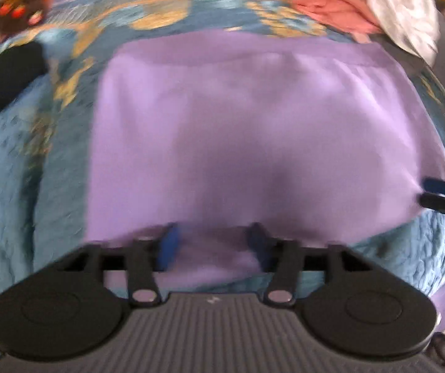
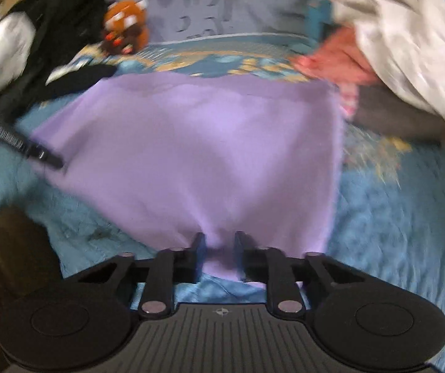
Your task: Fold clothes
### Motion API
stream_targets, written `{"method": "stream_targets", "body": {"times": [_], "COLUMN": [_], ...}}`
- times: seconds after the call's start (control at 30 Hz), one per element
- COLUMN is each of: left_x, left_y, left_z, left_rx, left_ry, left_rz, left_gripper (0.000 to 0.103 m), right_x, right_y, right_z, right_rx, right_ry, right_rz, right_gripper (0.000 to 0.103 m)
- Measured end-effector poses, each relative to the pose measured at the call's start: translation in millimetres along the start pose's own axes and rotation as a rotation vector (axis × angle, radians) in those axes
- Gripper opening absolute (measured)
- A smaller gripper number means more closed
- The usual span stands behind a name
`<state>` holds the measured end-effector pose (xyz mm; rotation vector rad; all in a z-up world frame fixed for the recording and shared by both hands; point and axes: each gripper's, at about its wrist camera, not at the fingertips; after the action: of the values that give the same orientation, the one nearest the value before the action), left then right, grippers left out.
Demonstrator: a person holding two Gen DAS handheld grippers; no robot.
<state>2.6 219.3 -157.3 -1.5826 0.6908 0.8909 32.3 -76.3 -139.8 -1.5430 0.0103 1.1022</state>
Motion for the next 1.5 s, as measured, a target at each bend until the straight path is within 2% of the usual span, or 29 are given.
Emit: {"method": "stream_targets", "body": {"times": [0.07,0.1,0.23,0.37,0.47,0.53,0.6,0.63,0.73,0.87,0.97,1.07,1.13,1.23,1.4,1.5], "left_x": [-1.9,-2.1,-2.7,-8.4,-30.5,-46.3,-52.6,-52.7,-33.5,14.0,60.0,97.1,116.9,136.0,127.1,109.2], "left_y": [1.0,1.8,4.4,5.7,5.2,-1.8,-14.2,-22.1,-54.3,-101.8,-140.9,-168.8,-175.1,-170.8,-154.1,-134.7], "left_z": [11.2,13.6,26.3,38.4,43.1,35.8,20.1,10.6,-21.9,-52.0,-60.1,-65.4,-67.6,-69.6,-72.4,-82.5], "left_rx": [-0.044,-0.044,-0.072,-0.123,-0.191,-0.203,-0.179,-0.163,-0.129,-0.12,-0.149,-0.194,-0.198,-0.185,-0.219,-0.172], "left_ry": [-0.019,-0.051,-0.1,-0.12,-0.04,0.057,0.098,0.106,0.103,0.133,0.177,0.171,0.158,0.139,0.135,0.104], "left_rz": [0.006,0.007,0.011,-0.017,-0.093,-0.167,-0.207,-0.219,-0.219,-0.202,-0.193,-0.154,-0.105,-0.056,-0.069,-0.082], "left_gripper": [0.057,0.051,0.049,0.044,0.045,0.045,0.046,0.046,0.047,0.047,0.047,0.047,0.047,0.048,0.051,0.051], "right_x": [-2.4,-3.0,-6.8,-12.1,-29.5,-45.4,-55.9,-58.2,-56.6,-49.6,-48.9,-47.3,-45.0,-39.0,-28.5,-27.5], "right_y": [0.1,2.1,11.3,17.2,15.5,16.2,17.7,17.9,17.4,17.4,11.6,5.4,3.5,10.8,19.3,21.6], "right_z": [-6.8,-7.8,-17.3,-28.0,-32.1,-31.0,-29.5,-28.9,-33.1,-42.2,-37.6,-33.2,-32.3,-38.9,-37.9,-37.3], "right_rx": [0.023,0.026,0.059,0.197,0.358,0.421,0.45,0.45,0.468,0.57,0.552,0.499,0.485,0.556,0.587,0.603], "right_ry": [0.008,0.008,0.006,0.003,-0.008,-0.001,0.051,0.083,0.177,0.22,0.205,0.237,0.264,0.249,0.24,0.225], "right_rz": [0.006,0.006,0.003,-0.007,-0.086,-0.172,-0.226,-0.236,-0.236,-0.213,-0.228,-0.219,-0.204,-0.186,-0.154,-0.152], "right_gripper": [0.001,0.0,0.0,0.0,0.017,0.047,0.065,0.067,0.067,0.067,0.065,0.065,0.065,0.065,0.065,0.065]}}
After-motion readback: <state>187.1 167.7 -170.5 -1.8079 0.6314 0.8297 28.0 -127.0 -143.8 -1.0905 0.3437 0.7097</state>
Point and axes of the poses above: each gripper's, at about its wrist camera, not at the fingertips, and x roughly the way its jaws point, z to its left, y to its underside, and after that the axes turned 9 degrees about -z, right-handed
